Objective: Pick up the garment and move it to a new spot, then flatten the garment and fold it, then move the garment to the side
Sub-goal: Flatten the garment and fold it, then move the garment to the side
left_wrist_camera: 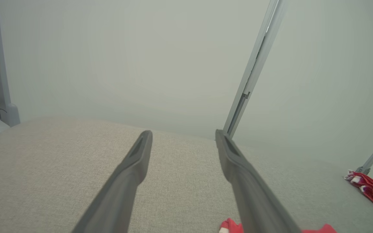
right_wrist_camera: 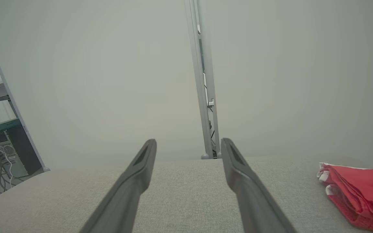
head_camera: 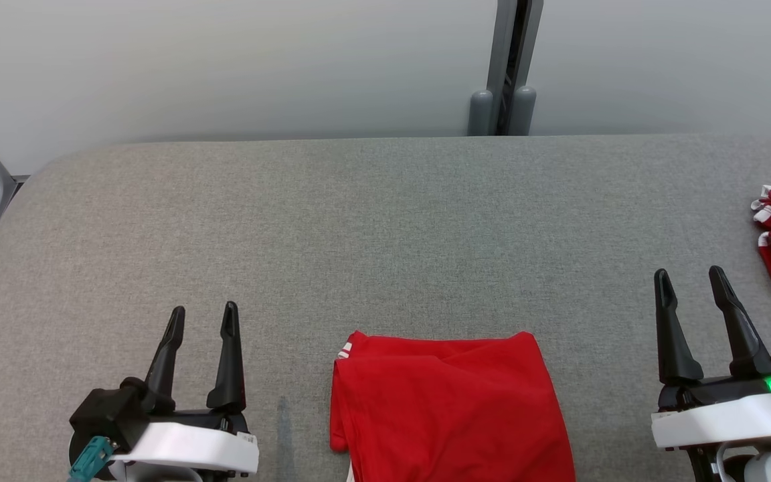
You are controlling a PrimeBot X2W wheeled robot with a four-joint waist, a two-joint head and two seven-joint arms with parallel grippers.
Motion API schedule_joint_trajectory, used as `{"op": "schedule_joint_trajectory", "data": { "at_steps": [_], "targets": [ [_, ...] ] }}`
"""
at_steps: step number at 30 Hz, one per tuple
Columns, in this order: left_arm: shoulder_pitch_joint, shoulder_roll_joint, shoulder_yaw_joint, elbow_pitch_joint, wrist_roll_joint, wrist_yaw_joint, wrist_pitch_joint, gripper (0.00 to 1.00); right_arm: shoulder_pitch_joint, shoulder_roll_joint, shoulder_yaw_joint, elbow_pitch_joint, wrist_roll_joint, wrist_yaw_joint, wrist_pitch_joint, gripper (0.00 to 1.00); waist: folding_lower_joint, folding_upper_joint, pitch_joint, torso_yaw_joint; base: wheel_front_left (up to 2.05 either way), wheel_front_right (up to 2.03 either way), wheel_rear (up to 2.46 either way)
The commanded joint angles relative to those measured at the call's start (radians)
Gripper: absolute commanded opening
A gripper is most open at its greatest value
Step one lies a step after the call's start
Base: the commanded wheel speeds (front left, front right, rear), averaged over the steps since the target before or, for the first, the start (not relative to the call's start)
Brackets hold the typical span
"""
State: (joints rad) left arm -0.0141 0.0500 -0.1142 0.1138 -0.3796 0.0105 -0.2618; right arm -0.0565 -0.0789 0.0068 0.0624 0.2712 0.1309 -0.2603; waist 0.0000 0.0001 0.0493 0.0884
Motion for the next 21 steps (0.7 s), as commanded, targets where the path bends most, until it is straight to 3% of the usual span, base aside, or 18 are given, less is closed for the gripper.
{"op": "schedule_joint_trajectory", "data": {
  "at_steps": [1, 21],
  "targets": [
    [0.001, 0.003, -0.002, 0.004, -0.006, 0.006, -0.004, 1.00, 0.006, -0.003, -0.004, -0.001, -0.008, 0.000, -0.007, 1.00, 0.0000, -0.0001, -0.001, 0.001, 0.00, 0.00, 0.00],
    [-0.013, 0.003, -0.018, 0.015, -0.022, 0.012, -0.004, 1.00, -0.003, 0.001, -0.003, 0.015, -0.012, 0.000, -0.007, 1.00, 0.0000, -0.0001, 0.005, 0.008, 0.00, 0.00, 0.00]
  ]
}}
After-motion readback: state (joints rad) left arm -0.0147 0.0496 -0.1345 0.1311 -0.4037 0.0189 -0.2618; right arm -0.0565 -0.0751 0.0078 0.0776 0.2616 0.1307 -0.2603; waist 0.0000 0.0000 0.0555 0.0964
